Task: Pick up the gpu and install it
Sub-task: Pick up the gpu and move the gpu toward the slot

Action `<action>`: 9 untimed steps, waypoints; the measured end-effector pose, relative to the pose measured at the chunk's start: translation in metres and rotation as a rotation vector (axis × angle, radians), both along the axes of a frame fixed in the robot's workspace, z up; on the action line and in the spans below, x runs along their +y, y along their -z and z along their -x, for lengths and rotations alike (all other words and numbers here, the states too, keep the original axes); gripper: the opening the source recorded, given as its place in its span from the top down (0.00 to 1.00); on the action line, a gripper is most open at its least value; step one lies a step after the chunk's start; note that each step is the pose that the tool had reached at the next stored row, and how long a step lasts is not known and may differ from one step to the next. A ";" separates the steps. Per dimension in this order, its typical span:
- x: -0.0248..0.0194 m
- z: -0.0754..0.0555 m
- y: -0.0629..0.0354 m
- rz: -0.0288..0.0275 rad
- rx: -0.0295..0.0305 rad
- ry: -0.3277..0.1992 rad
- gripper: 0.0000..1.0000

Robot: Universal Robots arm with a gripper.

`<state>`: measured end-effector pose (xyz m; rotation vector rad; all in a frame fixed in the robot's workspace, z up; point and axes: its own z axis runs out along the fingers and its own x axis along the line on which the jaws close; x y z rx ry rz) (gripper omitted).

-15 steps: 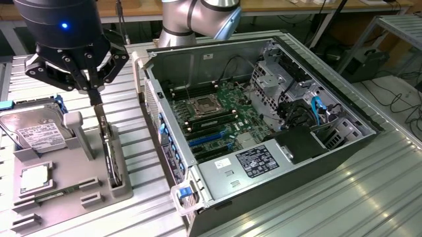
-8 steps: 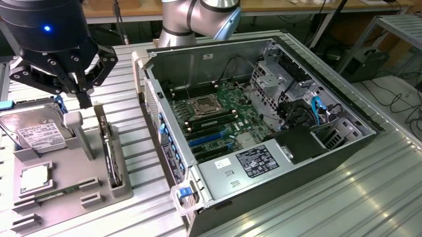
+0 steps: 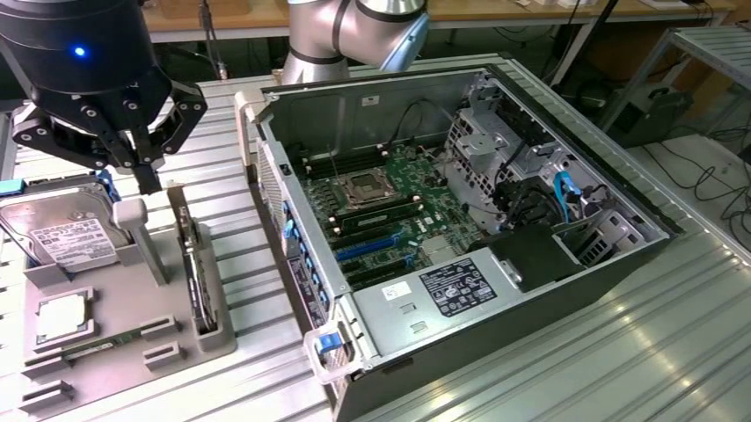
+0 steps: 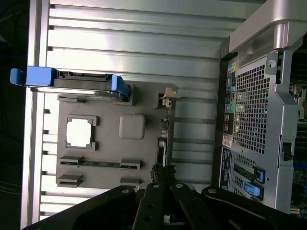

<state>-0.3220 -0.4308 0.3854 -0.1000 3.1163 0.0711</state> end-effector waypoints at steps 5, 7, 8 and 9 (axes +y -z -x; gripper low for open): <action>0.0000 0.000 0.0000 0.0000 0.0000 0.000 0.89; 0.0000 0.000 0.0000 0.0000 0.0000 0.000 0.89; 0.0000 0.000 0.0000 0.0000 0.0000 0.000 0.89; 0.0000 0.000 0.0000 0.0000 0.0000 0.000 0.83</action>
